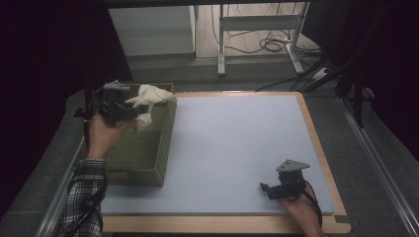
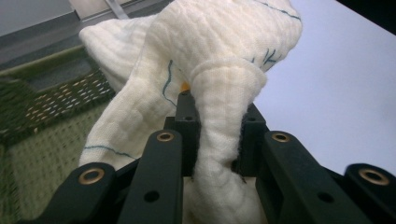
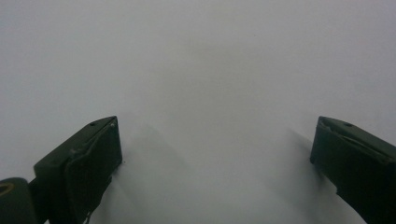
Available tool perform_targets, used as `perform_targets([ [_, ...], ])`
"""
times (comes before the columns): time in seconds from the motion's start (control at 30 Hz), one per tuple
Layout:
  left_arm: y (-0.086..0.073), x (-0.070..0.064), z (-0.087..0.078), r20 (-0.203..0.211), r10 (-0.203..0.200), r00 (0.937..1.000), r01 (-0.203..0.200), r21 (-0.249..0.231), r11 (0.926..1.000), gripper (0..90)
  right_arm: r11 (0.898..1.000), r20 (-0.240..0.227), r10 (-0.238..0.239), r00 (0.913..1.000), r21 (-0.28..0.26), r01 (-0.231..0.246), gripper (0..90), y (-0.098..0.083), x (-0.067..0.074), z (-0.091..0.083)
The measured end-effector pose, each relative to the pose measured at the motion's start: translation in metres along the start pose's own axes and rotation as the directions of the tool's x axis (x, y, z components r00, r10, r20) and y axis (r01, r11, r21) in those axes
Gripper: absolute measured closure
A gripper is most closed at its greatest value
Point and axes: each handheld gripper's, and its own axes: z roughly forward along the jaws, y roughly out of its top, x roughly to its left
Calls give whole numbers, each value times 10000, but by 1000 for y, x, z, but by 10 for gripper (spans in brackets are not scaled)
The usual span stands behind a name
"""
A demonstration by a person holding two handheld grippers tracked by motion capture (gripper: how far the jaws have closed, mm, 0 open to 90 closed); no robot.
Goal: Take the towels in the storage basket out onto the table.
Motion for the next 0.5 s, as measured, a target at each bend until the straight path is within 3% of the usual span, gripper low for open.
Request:
perform_targets([
  [0.5, 25, -42, 33, 801, 507, 9955, -495, -173, 9986, 757, 10000, -9, -1, 10000, -1, 1, 21, 0, 0, 0],
])
